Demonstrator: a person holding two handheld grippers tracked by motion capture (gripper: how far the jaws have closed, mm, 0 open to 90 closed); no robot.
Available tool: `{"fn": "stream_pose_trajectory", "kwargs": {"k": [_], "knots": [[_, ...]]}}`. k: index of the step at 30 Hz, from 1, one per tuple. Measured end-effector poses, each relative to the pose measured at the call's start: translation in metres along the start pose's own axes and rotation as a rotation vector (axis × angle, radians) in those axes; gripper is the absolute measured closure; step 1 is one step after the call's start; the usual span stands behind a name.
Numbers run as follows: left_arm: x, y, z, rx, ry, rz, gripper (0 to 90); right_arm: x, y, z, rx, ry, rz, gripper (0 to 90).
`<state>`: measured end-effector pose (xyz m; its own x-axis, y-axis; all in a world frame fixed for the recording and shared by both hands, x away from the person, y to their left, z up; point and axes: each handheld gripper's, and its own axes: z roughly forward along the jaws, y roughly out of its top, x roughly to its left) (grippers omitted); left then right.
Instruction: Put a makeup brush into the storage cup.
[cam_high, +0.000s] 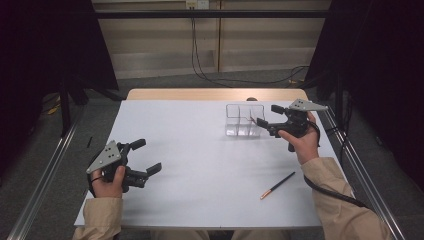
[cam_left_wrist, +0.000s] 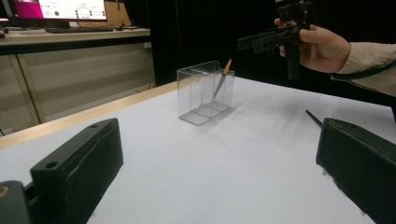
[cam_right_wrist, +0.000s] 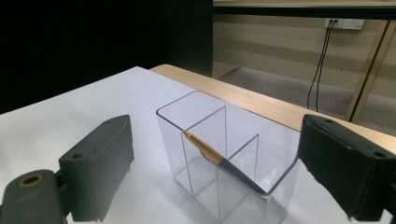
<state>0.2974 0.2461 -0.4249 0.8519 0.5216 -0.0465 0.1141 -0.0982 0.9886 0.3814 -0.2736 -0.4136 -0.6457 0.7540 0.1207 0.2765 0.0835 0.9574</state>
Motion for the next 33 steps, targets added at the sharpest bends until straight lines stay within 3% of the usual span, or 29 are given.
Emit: {"fn": "stream_pose_trajectory", "kwargs": {"k": [33], "knots": [[0.001, 0.002, 0.004, 0.007, -0.016, 0.011, 0.5, 0.010, -0.020, -0.039, 0.008, 0.006, 0.001, 8.7]]}}
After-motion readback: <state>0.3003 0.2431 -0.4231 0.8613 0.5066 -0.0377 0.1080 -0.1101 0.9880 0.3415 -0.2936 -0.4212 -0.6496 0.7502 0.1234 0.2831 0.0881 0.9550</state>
